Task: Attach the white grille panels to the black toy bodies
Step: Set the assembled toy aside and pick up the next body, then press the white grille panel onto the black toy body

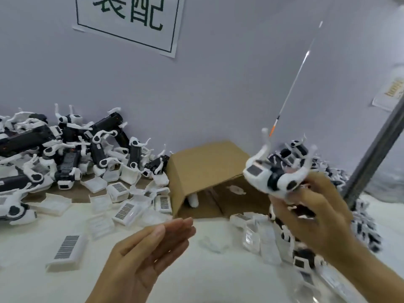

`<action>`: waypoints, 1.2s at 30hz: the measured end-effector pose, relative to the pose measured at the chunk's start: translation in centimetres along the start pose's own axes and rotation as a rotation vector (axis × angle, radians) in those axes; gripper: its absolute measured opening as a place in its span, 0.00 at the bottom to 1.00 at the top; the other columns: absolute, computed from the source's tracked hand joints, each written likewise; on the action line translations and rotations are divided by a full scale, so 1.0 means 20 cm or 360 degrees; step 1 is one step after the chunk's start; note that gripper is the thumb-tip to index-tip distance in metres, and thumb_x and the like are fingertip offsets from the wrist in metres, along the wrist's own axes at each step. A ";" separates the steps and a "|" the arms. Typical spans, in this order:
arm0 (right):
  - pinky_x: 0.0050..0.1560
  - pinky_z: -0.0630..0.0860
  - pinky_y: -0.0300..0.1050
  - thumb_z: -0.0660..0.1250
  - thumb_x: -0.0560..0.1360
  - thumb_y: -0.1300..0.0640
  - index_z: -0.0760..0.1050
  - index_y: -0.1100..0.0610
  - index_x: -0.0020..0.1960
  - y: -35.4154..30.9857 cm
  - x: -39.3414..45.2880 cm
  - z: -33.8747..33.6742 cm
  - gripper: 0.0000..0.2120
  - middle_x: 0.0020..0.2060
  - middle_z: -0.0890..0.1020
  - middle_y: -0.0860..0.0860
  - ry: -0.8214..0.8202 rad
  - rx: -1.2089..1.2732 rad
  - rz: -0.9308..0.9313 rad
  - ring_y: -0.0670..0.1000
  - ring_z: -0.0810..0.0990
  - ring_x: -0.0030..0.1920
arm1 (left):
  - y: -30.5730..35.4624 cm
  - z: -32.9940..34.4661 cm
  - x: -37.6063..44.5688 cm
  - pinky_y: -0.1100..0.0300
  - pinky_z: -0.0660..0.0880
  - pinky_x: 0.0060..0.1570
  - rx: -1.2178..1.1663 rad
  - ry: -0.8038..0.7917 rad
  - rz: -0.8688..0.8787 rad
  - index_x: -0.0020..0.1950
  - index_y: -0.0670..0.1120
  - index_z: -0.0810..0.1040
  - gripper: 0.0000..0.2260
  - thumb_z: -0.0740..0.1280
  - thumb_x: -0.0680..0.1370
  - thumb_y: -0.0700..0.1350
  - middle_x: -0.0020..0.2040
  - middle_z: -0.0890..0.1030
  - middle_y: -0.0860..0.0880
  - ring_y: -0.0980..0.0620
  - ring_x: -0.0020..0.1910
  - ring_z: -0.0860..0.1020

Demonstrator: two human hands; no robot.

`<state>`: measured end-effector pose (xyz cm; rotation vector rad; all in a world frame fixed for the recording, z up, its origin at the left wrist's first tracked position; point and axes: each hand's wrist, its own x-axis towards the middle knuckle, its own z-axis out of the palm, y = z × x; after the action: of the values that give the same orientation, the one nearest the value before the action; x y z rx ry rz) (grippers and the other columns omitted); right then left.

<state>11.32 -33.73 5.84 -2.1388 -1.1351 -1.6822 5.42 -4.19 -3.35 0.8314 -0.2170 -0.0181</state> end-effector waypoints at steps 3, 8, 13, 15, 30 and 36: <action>0.64 0.71 0.53 0.73 0.77 0.54 0.80 0.62 0.55 0.36 0.15 -0.08 0.13 0.64 0.74 0.59 -0.0300 -0.0608 0.0723 0.63 0.73 0.62 | -0.01 -0.01 0.02 0.54 0.83 0.43 -0.0138 0.0034 -0.0021 0.49 0.33 0.85 0.16 0.70 0.68 0.43 0.56 0.83 0.32 0.35 0.54 0.84; 0.67 0.70 0.48 0.68 0.76 0.36 0.72 0.52 0.72 0.38 0.08 0.00 0.31 0.70 0.75 0.51 -0.1764 -0.0563 0.1515 0.53 0.75 0.68 | -0.01 -0.02 0.06 0.54 0.83 0.41 -0.0216 0.0115 -0.0110 0.48 0.32 0.85 0.16 0.67 0.67 0.42 0.54 0.83 0.31 0.35 0.52 0.84; 0.52 0.75 0.31 0.69 0.72 0.32 0.78 0.39 0.60 -0.18 -0.08 0.39 0.21 0.53 0.79 0.35 -0.1974 0.0315 0.1368 0.35 0.79 0.51 | 0.01 -0.06 0.09 0.56 0.84 0.42 -0.0033 0.0424 -0.0142 0.44 0.35 0.87 0.12 0.70 0.70 0.43 0.50 0.85 0.34 0.40 0.50 0.86; 0.50 0.73 0.29 0.71 0.71 0.33 0.79 0.38 0.53 -0.45 -0.11 0.55 0.14 0.51 0.81 0.33 -0.1759 0.0590 0.1382 0.32 0.78 0.52 | 0.04 -0.11 0.08 0.57 0.82 0.46 0.0263 0.0643 -0.0088 0.43 0.37 0.87 0.08 0.69 0.77 0.40 0.46 0.87 0.39 0.43 0.49 0.86; 0.54 0.74 0.34 0.81 0.61 0.72 0.85 0.59 0.35 -1.01 -0.22 0.90 0.11 0.43 0.86 0.48 -0.0924 0.1147 0.1315 0.45 0.80 0.48 | 0.38 -0.80 0.09 0.44 0.43 0.78 0.2667 0.1669 -0.0007 0.79 0.62 0.62 0.32 0.61 0.77 0.39 0.83 0.45 0.57 0.46 0.81 0.39; 0.53 0.70 0.26 0.81 0.63 0.70 0.86 0.58 0.35 -1.00 -0.24 0.90 0.10 0.44 0.86 0.49 -0.0951 0.1235 0.1405 0.45 0.79 0.49 | 0.31 -0.84 0.13 0.52 0.61 0.71 0.2890 0.1638 -0.0147 0.80 0.54 0.59 0.31 0.65 0.79 0.54 0.74 0.61 0.47 0.47 0.72 0.62</action>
<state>11.32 -11.72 -10.35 -2.0911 -0.5860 -0.1736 10.90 12.03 -9.30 2.4996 0.9606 0.5917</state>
